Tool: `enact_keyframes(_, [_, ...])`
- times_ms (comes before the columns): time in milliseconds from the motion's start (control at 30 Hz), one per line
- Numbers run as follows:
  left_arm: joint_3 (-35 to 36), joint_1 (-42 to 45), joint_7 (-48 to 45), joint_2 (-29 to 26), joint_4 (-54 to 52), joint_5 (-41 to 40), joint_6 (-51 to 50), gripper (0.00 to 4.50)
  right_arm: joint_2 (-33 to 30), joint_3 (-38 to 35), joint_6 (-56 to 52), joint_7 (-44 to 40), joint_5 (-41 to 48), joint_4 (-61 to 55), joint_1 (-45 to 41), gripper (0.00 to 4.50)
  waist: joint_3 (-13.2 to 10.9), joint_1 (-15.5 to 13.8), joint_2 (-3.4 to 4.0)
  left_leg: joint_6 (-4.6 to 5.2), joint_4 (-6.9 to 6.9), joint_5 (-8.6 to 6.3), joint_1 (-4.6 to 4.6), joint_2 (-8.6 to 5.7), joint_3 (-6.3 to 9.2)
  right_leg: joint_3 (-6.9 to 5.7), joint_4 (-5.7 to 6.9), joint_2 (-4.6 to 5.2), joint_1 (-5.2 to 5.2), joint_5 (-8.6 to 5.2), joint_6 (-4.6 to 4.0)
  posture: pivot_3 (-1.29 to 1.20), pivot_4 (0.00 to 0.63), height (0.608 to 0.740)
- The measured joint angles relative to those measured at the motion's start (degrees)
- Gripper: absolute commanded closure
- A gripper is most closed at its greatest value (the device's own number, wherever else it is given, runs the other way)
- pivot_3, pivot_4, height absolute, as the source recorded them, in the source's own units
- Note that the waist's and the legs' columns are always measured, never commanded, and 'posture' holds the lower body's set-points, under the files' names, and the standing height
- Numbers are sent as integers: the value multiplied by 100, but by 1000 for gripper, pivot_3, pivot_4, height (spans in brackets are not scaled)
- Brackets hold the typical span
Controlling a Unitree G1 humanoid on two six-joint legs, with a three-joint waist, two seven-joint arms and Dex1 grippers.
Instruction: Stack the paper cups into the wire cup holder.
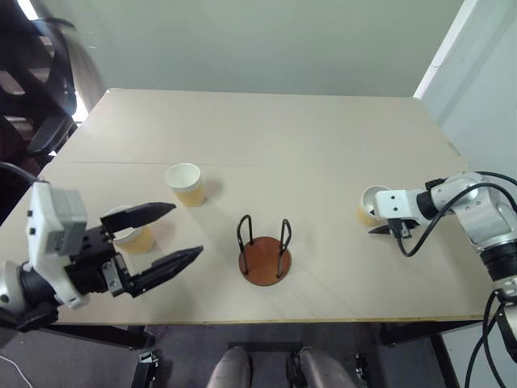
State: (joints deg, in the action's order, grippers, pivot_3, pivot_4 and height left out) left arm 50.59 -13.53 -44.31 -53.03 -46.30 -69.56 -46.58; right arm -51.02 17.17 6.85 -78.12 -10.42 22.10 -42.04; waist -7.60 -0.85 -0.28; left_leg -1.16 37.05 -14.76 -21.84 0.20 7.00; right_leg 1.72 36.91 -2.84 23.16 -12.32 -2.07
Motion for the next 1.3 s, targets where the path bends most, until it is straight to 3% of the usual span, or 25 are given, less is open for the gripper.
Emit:
enact_keyframes(67, [-46, 24, -87, -24, -1, -16, 100, 0, 37, 0, 37, 46, -9, 27, -27, 4475, 0, -2, 0, 2, 1, 2, 1, 0, 0, 0, 1, 0, -1, 1, -2, 0, 150, 740])
enact_keyframes(433, [-354, 90, -318, -155, 9, 16, 415, 0, 3, 0, 160, -104, -3, 166, -128, 4475, 0, -2, 2, 4, 3, 4, -1, 0, 1, 0, -2, 0, -3, 2, -2, 0, 150, 740])
enact_keyframes(600, [93, -286, -693, -313, 76, 113, 400, 0, -208, -259, -292, -1054, 1006, -552, -532, 4475, -10, 53, 17, 4, -3, 3, -10, 0, -5, 0, -5, 0, 8, -2, -7, 0, 150, 740])
enact_keyframes(767, [652, -675, -1190, -444, 137, 187, 363, 0, -210, -483, -1240, -1375, 2596, -1625, -1425, 4475, -10, 121, 19, 3, -8, 5, 3, 4, -3, 3, -7, -12, -24, -46, -8, 0, 150, 740])
enact_keyframes(967, [832, -933, -1462, -435, 216, 392, 366, 0, 667, -383, -2515, -1407, 3961, -2936, -1599, 4475, -10, 116, 19, 4, -4, 9, 7, 7, 4, 13, -5, -25, -28, -73, -21, 0, 150, 740])
enact_keyframes(1300, [946, -1185, -1529, -244, 143, 567, 376, 0, 1658, 455, -2505, -1175, 3203, -2905, -1602, 4475, -8, 114, 15, 9, 3, 7, 0, 10, 8, 15, -3, -26, -18, -65, -38, 0, 150, 740])
